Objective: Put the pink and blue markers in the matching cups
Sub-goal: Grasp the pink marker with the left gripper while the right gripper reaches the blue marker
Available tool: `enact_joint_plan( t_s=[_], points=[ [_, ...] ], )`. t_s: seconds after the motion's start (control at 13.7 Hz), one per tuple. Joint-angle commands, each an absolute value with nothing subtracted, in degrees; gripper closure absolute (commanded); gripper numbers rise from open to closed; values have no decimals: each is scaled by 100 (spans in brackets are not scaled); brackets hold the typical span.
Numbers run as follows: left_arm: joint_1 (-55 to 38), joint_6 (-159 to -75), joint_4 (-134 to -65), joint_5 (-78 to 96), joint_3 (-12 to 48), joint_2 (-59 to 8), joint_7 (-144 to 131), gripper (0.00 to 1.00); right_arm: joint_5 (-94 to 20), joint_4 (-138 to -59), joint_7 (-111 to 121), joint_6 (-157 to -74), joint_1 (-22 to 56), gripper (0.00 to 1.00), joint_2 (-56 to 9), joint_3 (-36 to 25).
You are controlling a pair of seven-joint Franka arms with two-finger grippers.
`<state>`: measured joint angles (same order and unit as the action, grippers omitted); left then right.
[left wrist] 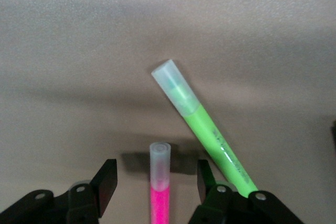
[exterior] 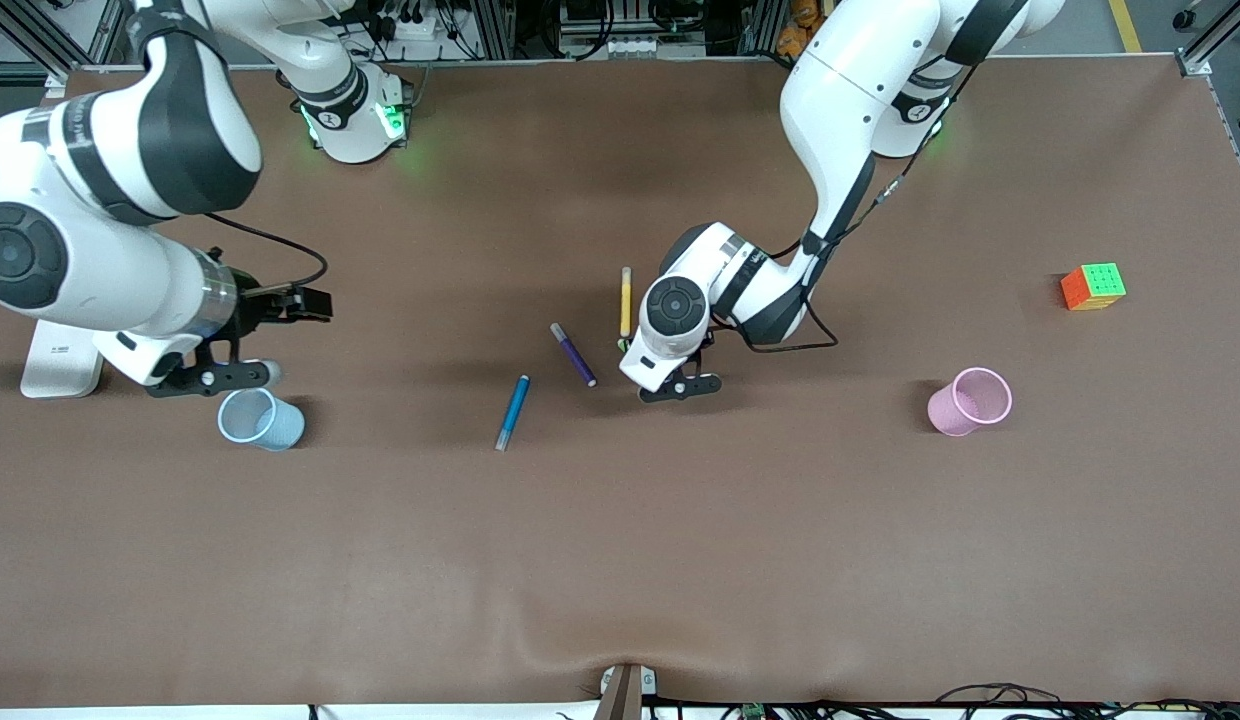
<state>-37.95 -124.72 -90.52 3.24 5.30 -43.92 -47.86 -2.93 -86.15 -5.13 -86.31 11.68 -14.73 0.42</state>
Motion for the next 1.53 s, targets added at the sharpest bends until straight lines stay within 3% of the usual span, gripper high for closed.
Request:
enact_joint_plan(
  t_s=[0.0,0.07,0.29,0.66,0.73,0.87,1.46],
  points=[
    [-3815,-12542,-9211,167,527,-4298,-4896,34,-55,-8262,-484,-8595,1152,0,-1695,0],
    [-3823,-12542,-9211,167,527,-4298,-4896,39,139,-8236,-475,-8735,1125,0,-1801,0],
    [-3788,-12542,-9193,176,536,-4289,-4904,65,351,-8244,-562,-8964,1300,0,-1837,0],
    [-3762,-12533,-9158,193,545,-4280,-4913,86,45,-8358,-1721,-9605,1468,0,-2109,9],
    [-3762,-12533,-9141,202,545,-4280,-4922,97,-69,-8498,-1740,-9885,1485,0,-2127,9],
    [-3762,-12533,-9114,228,545,-4263,-4922,100,-210,-8901,-1732,-10570,1520,0,-2127,9],
    [-3025,-11577,-9088,167,527,-3350,-4712,100,-431,-8921,-3162,-11802,2178,0,-3092,9]
  ],
)
